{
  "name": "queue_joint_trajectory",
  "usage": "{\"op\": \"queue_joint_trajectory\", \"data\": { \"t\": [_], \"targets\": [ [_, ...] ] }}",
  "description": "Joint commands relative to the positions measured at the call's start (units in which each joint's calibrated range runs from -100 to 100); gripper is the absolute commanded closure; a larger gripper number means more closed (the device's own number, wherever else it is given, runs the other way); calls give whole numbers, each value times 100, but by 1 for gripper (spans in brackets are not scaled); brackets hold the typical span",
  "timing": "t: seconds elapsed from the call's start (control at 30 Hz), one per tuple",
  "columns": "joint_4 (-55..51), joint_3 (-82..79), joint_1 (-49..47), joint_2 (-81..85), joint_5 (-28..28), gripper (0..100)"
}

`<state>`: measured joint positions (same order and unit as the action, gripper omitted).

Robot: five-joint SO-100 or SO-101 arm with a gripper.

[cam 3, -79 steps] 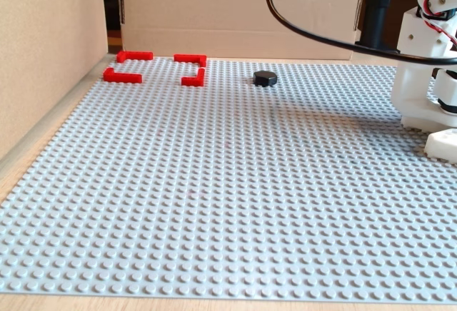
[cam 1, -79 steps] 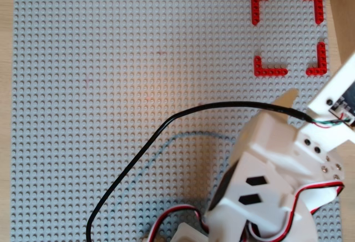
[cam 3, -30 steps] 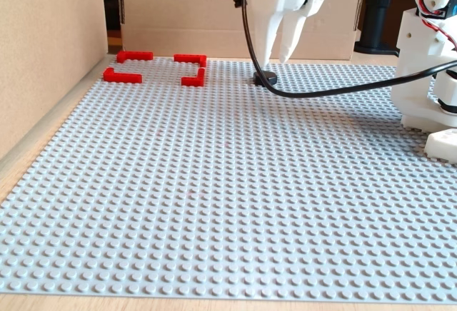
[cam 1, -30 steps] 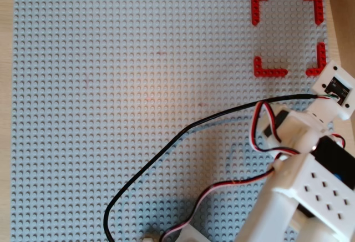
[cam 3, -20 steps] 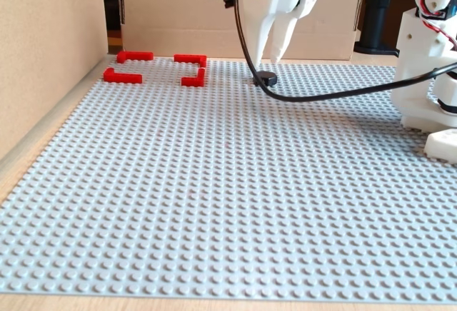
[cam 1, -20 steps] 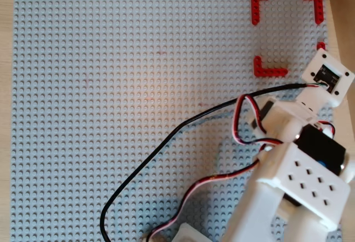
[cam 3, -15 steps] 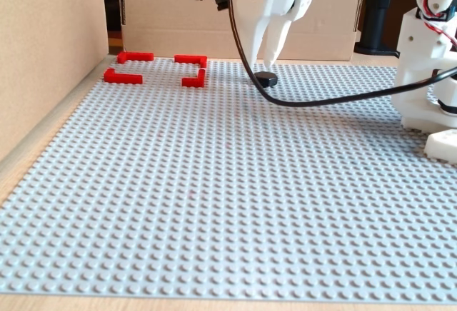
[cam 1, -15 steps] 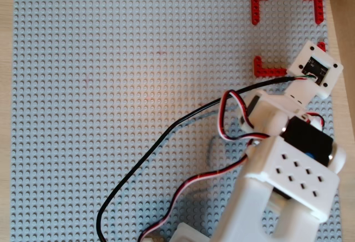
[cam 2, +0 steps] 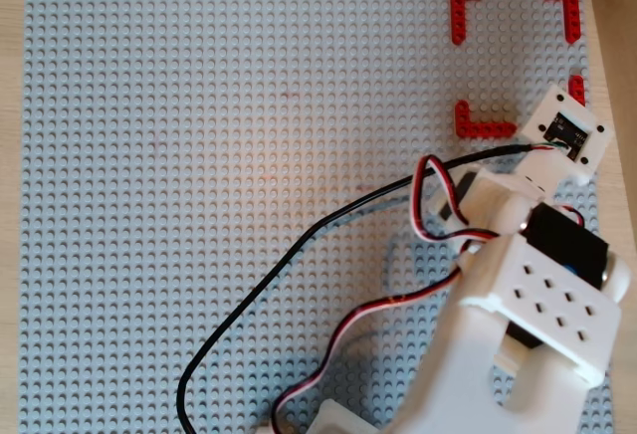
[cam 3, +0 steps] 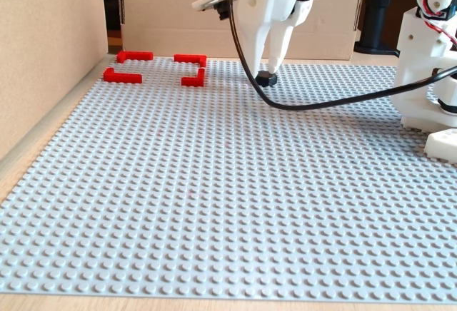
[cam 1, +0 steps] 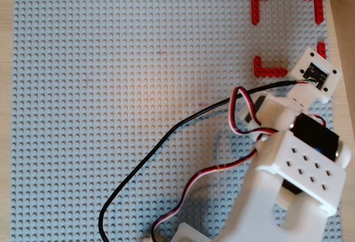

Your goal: Grab the Lego and store it in red box

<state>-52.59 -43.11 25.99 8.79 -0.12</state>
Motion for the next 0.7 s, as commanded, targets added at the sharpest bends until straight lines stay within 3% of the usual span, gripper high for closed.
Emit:
{"op": "queue_joint_trajectory", "data": {
  "t": [0.0,0.67],
  "targets": [
    [101,202,174,-32,7,83],
    [13,475,159,-464,7,83]
  ]
}}
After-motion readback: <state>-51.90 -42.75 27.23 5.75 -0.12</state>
